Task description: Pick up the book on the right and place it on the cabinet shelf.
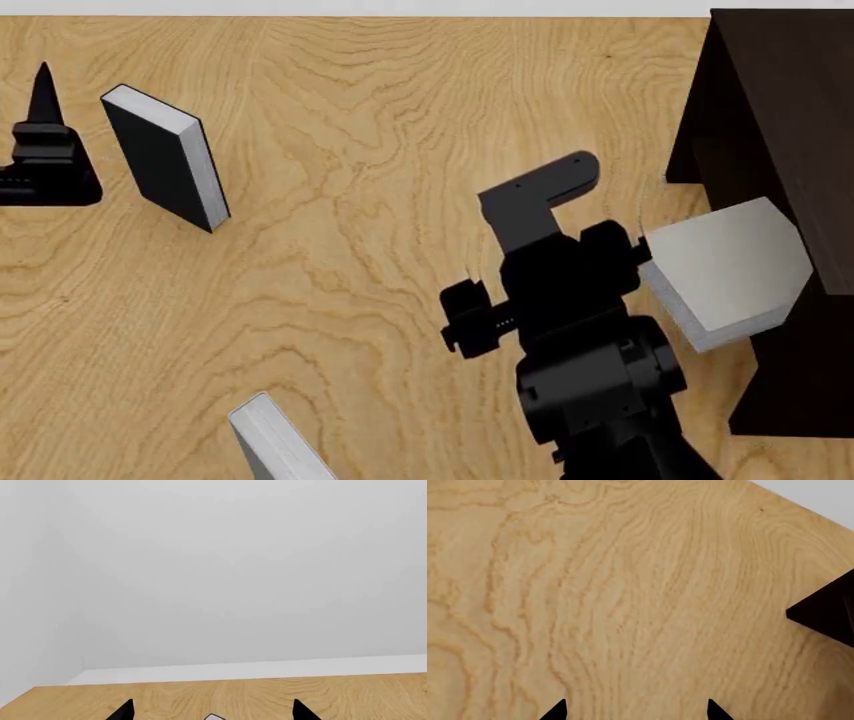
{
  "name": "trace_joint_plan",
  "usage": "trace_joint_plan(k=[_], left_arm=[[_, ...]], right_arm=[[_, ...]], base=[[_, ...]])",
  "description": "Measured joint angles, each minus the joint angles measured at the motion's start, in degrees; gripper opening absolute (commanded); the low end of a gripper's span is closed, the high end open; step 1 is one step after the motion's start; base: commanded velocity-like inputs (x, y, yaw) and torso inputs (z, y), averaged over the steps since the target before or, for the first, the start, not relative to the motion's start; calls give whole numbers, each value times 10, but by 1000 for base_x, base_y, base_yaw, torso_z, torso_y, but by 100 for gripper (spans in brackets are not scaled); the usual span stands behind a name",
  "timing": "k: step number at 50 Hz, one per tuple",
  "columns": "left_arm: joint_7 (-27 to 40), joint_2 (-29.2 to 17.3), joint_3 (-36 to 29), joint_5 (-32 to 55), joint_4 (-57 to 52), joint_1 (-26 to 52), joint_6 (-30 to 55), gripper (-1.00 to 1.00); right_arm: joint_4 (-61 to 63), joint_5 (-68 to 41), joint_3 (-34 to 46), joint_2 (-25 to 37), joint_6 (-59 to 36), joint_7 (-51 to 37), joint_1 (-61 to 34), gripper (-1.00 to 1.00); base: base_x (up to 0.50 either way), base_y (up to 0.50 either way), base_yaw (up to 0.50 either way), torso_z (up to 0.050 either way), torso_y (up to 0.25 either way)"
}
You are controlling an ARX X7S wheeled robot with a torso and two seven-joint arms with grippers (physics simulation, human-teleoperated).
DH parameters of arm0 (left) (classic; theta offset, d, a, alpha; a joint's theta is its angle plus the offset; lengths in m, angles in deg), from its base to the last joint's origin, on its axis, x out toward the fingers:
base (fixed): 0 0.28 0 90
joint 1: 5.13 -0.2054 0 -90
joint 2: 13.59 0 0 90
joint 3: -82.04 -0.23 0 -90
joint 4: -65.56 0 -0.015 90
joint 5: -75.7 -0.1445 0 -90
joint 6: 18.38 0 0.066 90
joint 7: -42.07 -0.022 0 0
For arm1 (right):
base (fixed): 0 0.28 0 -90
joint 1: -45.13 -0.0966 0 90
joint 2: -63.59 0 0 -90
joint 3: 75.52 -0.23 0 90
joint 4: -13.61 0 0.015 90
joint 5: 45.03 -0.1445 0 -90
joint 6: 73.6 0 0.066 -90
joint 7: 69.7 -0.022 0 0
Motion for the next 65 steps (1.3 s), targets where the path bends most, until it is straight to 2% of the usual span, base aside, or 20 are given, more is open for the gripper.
trace_joint_plan(k=[24,65], left_arm=[[4,0,-4,2,-2,2,1,100],[8,-4,-8,5,0,2,-2,100]], right_arm=[[40,36,-34,23,-32,-8,20,100],[7,64,-119,47,-38,-18,8,100]], base=[[0,0,0,0,0],[0,0,-1,0,0]])
